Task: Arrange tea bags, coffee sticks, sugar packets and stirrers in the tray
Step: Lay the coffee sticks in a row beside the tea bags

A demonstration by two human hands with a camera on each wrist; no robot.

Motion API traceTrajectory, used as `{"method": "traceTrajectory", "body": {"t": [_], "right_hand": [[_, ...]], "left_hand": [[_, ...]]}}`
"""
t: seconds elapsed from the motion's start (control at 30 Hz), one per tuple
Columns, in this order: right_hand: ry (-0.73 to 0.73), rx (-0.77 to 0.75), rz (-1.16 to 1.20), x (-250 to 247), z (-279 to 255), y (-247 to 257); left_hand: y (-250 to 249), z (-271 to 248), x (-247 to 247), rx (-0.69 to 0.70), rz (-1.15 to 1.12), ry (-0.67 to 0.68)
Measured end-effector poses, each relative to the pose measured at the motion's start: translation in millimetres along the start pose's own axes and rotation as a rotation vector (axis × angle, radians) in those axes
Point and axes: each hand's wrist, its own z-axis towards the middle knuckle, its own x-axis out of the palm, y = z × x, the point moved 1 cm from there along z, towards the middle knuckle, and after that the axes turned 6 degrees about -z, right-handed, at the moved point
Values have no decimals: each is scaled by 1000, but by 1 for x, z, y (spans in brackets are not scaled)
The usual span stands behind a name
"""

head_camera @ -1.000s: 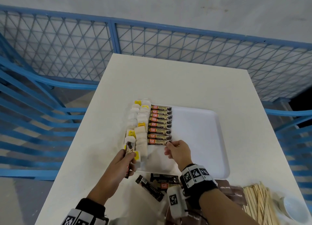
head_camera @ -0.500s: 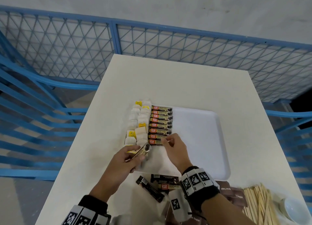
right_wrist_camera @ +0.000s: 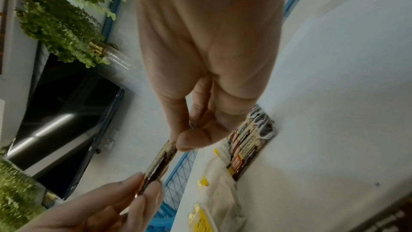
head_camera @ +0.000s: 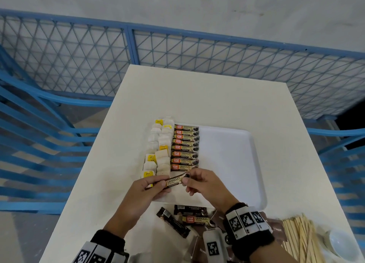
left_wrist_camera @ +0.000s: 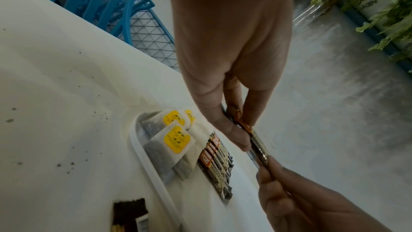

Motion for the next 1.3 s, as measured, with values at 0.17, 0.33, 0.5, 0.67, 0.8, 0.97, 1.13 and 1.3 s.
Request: {"method": "traceTrajectory", "body": {"t": [0.17,0.33,0.5,0.67,0.8,0.97,1.13,1.3], "right_hand": [[-20,60,-14,-7,-3,-8],[-54,78,-12,-8,-6,-13],[-95,70,-80,-11,-4,-15],[-208,122,-97,-25,1,-22],[-298,180,-125,-33,10,-29],[-364,196,-202,-28,22,-35],[-451,163,-354,-25,31,-39],[-498,100,-459,-23,29,-36]], "left_hand": [[4,4,-2,26,15,-96],[8,6,-4,55,84,-148],[10,5,-3,76,154,-143],[15,5,-16,98,320,-161],[22,-2,-21,140,520,-90],[39,-10,-21,157,711,98],[51,-14,-18,224,820,206],[56,-11,-12,291,918,256]]}}
